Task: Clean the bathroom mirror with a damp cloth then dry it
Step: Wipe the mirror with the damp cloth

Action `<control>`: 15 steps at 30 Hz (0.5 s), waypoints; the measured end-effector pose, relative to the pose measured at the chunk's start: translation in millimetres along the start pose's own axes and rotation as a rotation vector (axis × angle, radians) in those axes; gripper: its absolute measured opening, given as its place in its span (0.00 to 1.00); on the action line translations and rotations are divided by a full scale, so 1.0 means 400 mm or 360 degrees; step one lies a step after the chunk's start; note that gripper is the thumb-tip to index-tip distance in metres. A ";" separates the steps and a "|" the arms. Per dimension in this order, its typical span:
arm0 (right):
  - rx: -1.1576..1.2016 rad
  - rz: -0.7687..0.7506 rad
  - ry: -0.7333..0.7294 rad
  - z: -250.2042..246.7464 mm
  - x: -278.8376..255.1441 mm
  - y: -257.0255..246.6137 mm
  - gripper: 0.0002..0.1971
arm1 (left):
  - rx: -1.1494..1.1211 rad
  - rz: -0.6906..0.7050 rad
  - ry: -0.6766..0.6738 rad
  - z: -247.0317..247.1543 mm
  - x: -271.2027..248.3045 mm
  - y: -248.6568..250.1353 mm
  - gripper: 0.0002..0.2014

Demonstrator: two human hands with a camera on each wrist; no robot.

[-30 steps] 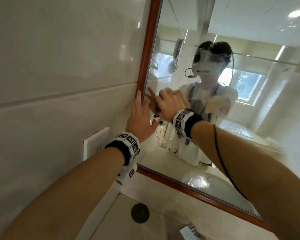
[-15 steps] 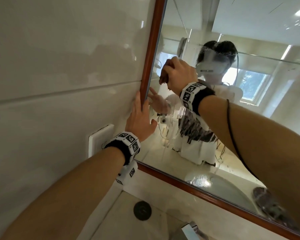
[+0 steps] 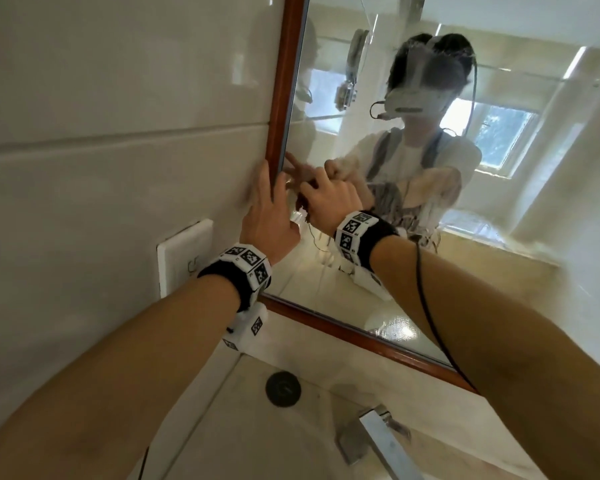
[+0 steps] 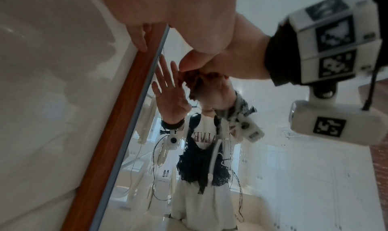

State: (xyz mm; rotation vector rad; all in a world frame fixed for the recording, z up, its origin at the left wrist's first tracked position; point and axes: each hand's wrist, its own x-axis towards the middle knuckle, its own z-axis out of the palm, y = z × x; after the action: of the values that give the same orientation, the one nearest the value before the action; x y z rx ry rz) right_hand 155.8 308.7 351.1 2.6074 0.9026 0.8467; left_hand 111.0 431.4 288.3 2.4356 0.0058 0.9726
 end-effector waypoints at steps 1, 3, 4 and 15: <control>-0.0006 0.0005 -0.0031 0.013 -0.020 0.003 0.15 | 0.0008 -0.0004 -0.0016 0.003 -0.006 0.001 0.44; 0.0015 0.0014 -0.0087 0.040 -0.055 0.014 0.16 | 0.0015 -0.0012 -0.0050 0.008 -0.015 0.004 0.44; 0.0031 0.0014 -0.0096 0.048 -0.072 0.022 0.16 | 0.0009 -0.0014 -0.0063 0.010 -0.020 0.008 0.44; -0.0014 0.0134 -0.0016 0.058 -0.273 0.172 0.16 | -0.0049 0.0102 -0.0116 0.064 -0.034 0.134 0.43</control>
State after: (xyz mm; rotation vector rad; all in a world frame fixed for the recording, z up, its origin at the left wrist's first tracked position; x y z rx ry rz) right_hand 133.0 185.5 312.5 2.6561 0.7895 0.8555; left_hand 107.7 370.6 288.8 2.4549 -0.1121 0.9037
